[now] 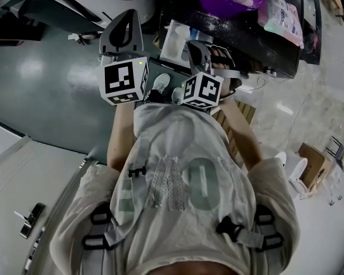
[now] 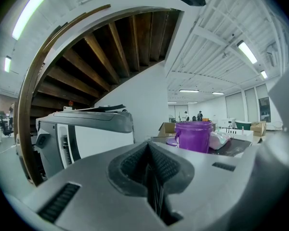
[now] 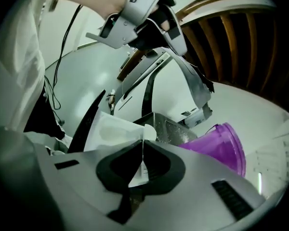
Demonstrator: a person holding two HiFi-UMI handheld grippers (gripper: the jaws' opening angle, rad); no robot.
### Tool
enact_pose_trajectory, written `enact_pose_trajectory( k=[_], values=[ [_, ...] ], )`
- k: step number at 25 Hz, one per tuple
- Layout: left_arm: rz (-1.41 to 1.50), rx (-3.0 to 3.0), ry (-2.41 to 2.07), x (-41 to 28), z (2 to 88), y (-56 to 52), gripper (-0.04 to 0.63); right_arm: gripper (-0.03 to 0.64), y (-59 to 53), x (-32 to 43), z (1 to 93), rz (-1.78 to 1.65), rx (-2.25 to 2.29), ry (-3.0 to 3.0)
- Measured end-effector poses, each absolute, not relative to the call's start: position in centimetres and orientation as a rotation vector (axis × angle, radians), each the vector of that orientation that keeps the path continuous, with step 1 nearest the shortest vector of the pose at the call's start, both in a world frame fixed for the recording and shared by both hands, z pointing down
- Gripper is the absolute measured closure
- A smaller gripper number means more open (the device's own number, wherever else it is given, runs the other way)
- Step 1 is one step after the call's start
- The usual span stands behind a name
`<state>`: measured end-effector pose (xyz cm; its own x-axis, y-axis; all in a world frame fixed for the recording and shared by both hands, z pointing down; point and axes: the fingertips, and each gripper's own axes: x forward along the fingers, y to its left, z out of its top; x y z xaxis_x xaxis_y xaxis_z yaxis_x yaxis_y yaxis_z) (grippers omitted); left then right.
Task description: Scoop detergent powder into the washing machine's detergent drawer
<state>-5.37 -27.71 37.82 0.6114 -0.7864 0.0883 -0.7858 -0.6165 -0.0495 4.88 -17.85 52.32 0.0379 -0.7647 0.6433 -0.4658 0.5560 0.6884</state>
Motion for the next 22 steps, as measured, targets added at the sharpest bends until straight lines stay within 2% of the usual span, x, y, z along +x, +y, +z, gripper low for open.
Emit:
enact_pose_trajectory(
  k=[22],
  values=[
    [-0.165, -2.81, 1.399, -6.2, 38.2, -26.2, 0.575, 0.604, -17.2, 4.6, 50.7, -0.574, 1.001, -1.5]
  ],
)
